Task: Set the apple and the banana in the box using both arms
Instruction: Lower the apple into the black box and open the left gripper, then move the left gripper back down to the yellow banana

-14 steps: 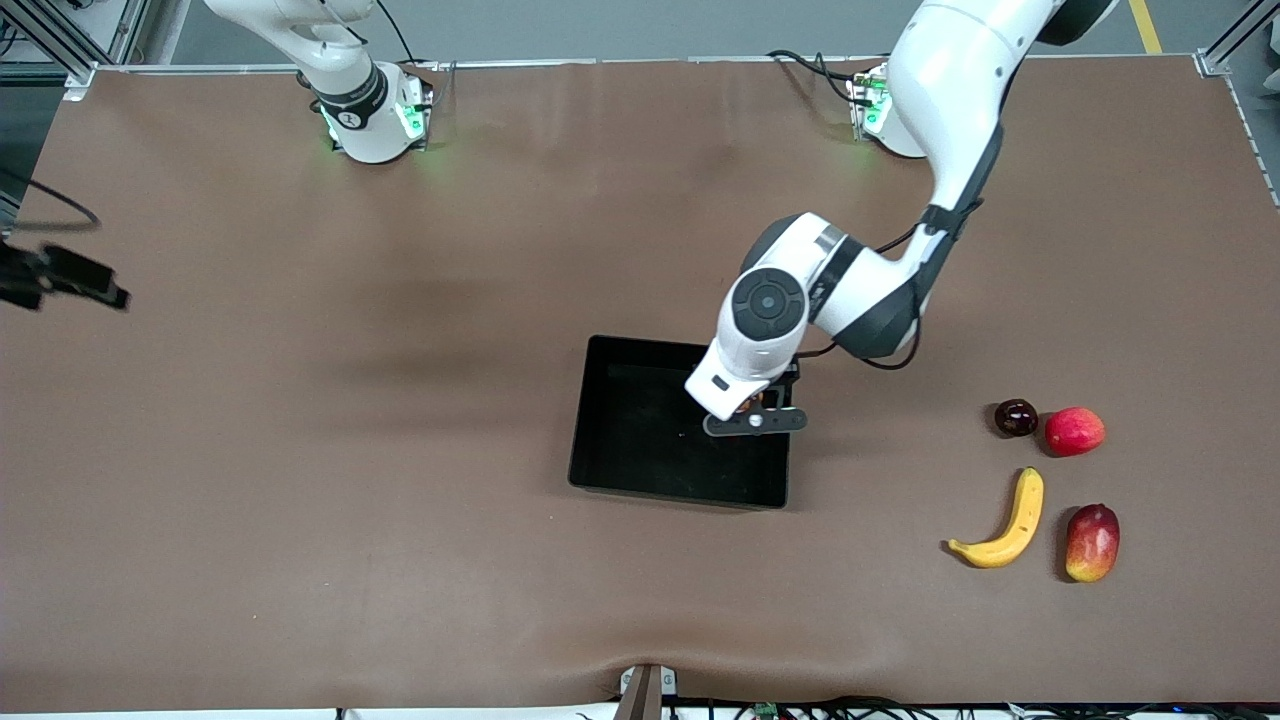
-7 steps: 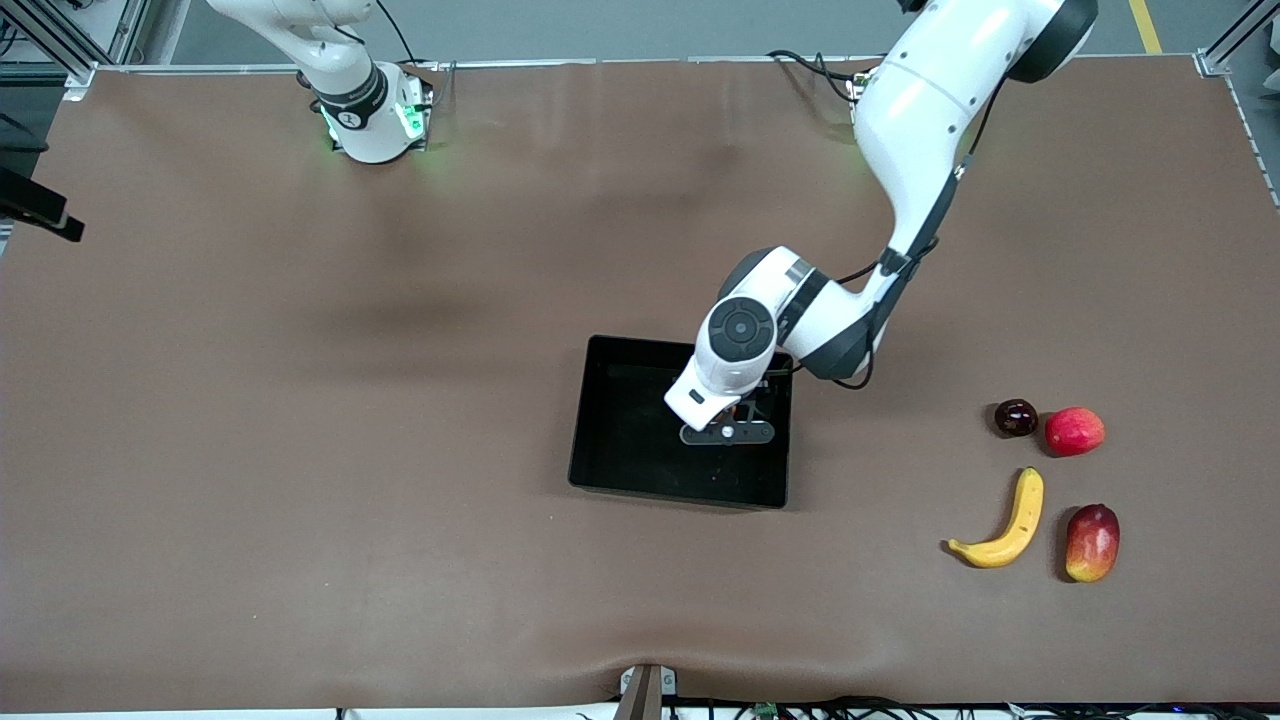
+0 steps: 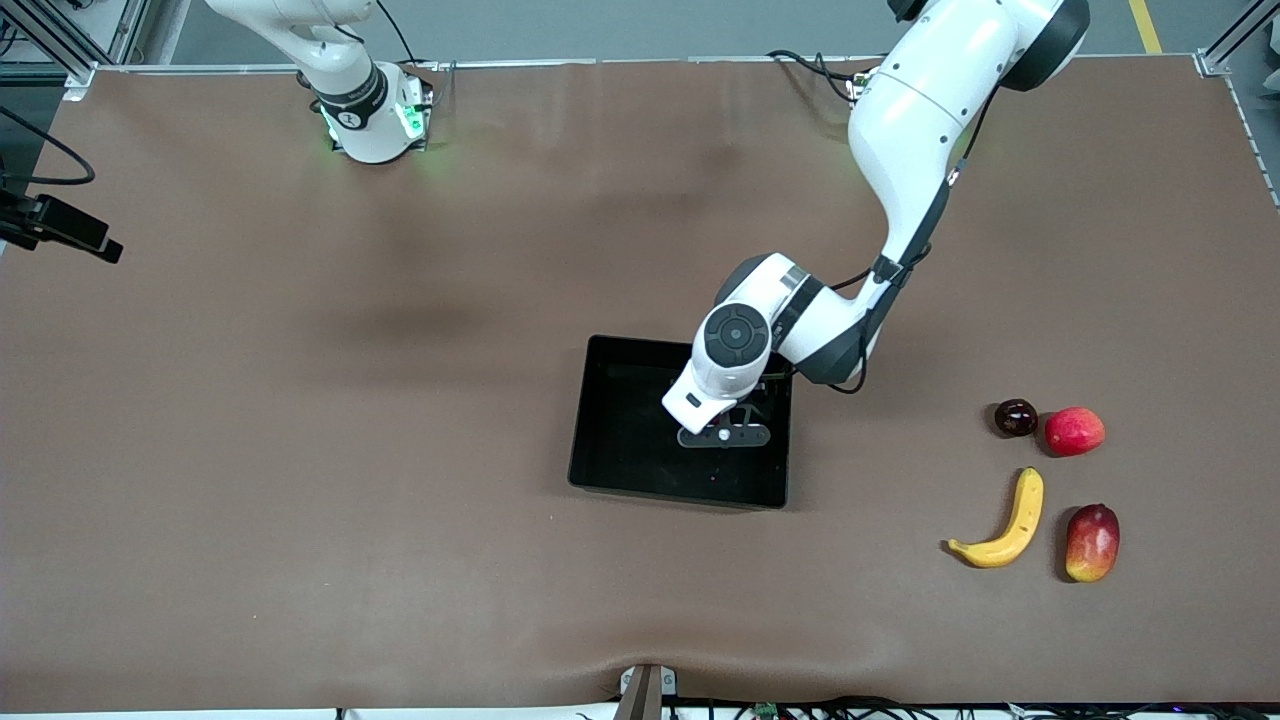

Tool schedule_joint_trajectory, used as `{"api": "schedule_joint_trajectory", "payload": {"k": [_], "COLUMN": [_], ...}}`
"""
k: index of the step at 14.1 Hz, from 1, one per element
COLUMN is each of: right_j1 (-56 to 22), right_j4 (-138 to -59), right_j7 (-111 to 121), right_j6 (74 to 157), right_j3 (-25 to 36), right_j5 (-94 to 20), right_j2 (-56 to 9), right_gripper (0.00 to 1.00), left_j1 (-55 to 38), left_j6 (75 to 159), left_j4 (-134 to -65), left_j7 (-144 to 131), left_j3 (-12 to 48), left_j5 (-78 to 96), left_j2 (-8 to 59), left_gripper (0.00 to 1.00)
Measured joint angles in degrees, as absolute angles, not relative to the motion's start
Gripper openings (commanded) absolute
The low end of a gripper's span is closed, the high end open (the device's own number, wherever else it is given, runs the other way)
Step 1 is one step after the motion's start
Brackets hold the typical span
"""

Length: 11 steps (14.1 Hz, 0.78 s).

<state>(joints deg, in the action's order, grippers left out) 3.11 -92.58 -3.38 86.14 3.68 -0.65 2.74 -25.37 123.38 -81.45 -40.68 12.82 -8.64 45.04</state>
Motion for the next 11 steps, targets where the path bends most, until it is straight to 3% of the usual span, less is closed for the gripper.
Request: {"api": "schedule_joint_trajectory", "payload": {"k": [4, 7, 11], "right_j1": [3.13, 2.89, 0.95], "right_j4": [-98.15, -97.64, -95.49], "right_j7": [-3.03, -2.62, -2.62], "right_j6": [88.98, 89.73, 89.73], "right_j3": [3.74, 3.57, 3.14], "right_j5": [-0.44, 1.32, 4.02], "right_j2": [6.67, 7.13, 6.52], "right_gripper": [1.00, 1.00, 1.00], "left_j1": [-19.50, -13.32, -5.33], "left_j6": [118.35, 114.70, 112.76], "left_j4": [-79.44, -79.45, -80.06], "left_j7": [-37.26, -29.74, -16.98], "left_j3": [12.72, 12.69, 12.35], "left_j5": [-8.43, -6.67, -6.63], "left_j2": [37.70, 32.13, 30.61], "left_gripper": [1.00, 1.00, 1.00]}}
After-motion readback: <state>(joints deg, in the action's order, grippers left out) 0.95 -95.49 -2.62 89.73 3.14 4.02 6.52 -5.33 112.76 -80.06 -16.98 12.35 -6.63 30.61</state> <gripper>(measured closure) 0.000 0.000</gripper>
